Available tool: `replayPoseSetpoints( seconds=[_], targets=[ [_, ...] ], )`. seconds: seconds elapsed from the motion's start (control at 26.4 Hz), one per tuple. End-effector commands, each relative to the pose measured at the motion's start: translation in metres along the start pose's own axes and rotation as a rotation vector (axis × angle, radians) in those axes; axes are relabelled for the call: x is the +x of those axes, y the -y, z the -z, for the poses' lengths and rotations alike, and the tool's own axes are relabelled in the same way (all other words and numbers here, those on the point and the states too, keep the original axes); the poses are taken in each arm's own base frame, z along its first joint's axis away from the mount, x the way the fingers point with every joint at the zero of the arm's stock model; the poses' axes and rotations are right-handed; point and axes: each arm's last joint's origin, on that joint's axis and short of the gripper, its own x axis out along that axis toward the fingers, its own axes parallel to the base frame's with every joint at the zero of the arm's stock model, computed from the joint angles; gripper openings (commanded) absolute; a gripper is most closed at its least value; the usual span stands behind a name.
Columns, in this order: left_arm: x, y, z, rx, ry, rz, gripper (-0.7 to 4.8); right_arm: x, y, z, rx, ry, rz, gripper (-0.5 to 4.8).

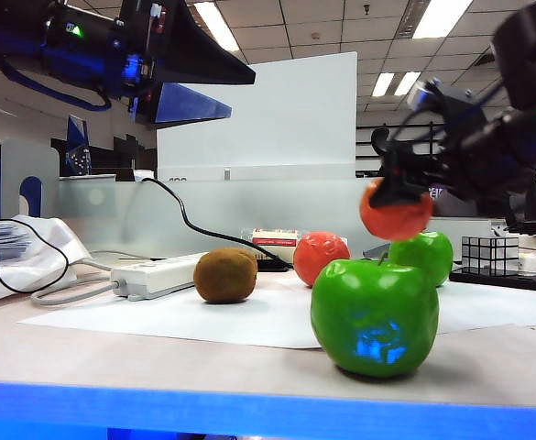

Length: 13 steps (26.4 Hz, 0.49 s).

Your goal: Put the same fruits together.

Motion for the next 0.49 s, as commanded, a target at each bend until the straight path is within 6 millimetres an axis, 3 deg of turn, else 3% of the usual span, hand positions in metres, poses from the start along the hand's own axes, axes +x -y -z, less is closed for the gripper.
replayPoseSetpoints(
  seconds=[0.04, 0.27, 0.49],
  targets=[
    [-0.004, -0.001, -0.004, 0.01, 0.014, -0.008, 4.79, 0.009, -0.006, -0.004, -0.003, -0.027, -0.06, -0.06],
    [-0.005, -0.002, -0.005, 0.018, 0.018, -0.012, 4.79, 0.028, -0.021, 0.012, -0.008, -0.105, -0.156, -0.06],
    [-0.005, -0.002, -0.005, 0.018, 0.019, -0.01, 4.79, 0.035, -0.034, 0.018, -0.024, -0.114, -0.189, -0.06]
  ],
)
